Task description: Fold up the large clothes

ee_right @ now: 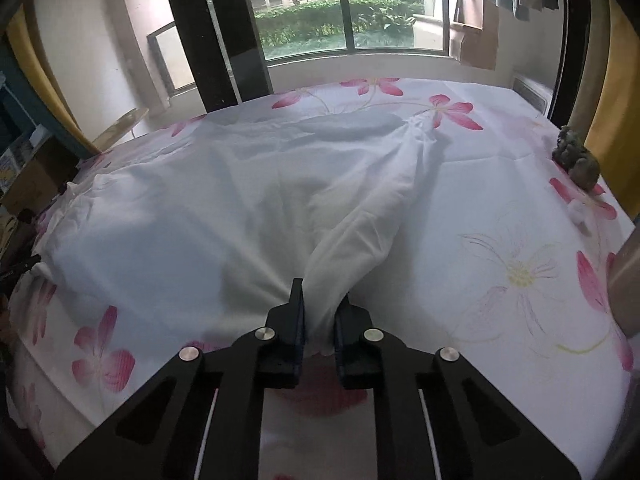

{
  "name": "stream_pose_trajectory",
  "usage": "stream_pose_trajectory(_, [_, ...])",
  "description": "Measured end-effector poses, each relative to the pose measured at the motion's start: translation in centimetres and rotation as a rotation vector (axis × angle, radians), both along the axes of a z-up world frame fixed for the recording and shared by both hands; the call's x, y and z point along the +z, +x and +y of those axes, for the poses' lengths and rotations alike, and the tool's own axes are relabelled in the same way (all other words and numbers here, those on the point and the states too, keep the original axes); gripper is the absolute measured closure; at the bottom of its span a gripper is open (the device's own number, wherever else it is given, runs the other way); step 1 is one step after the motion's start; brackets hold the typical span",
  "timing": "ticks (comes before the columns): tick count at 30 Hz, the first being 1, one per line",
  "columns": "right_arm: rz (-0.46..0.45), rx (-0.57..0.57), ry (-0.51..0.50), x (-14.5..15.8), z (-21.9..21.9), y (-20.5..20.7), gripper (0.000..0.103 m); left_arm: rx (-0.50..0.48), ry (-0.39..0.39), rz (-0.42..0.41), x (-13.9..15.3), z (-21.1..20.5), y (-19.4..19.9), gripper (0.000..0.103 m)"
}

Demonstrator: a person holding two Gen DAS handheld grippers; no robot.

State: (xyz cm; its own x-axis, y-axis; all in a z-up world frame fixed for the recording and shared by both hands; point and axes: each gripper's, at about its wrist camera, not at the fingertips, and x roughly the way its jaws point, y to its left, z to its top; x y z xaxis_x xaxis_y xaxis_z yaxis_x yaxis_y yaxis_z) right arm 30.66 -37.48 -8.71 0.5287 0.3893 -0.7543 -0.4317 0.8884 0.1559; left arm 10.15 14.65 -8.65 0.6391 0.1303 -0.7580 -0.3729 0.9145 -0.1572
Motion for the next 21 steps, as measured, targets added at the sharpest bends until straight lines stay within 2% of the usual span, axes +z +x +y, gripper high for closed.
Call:
stream_pose_trajectory(11, [-0.019,-0.027,-0.016,0.5,-2.3,-3.2,0.092,-0.033,-0.025,-0.014,0.6,-2.1,-3.7,0.098])
stream_pose_trajectory(21, [-0.018,-0.052,-0.029,0.2,-4.9,-6.8,0.092,-0.074,-0.010,-0.008,0.9,-4.2,-8.0,0.098])
